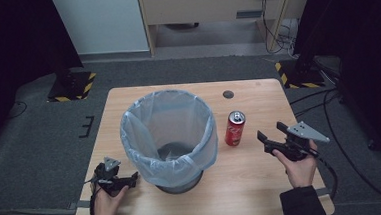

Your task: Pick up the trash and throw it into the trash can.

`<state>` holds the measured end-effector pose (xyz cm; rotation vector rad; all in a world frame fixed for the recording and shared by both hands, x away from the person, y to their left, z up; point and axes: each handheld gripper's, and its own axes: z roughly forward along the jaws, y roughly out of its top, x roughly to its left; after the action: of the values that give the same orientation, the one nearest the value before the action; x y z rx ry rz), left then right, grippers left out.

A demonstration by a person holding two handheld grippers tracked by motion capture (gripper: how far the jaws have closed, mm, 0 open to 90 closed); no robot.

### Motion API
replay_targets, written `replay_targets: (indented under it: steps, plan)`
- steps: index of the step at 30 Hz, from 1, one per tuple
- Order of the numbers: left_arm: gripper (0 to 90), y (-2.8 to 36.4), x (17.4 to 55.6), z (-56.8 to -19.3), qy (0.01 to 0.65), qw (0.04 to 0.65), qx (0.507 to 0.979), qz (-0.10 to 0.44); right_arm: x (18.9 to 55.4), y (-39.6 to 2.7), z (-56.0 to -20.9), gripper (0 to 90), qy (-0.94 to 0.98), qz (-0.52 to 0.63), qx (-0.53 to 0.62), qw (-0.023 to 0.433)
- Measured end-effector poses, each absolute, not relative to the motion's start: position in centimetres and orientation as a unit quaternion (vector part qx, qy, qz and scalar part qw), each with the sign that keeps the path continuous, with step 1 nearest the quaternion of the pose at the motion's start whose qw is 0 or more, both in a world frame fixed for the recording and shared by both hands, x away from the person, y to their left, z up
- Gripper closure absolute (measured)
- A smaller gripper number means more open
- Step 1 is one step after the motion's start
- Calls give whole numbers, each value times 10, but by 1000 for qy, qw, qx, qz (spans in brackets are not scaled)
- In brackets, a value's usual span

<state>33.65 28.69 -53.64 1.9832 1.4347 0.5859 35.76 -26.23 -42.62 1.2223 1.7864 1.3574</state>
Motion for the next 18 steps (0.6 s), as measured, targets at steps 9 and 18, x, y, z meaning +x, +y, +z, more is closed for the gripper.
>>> replay_targets:
  steps: [9,18]
  plan:
    - [0,287,336,-536,543,308,750,221,367,-248,-417,168,674,516,446,283]
    - [0,286,336,-536,542,308,750,222,379,-235,-420,160,677,519,444,274]
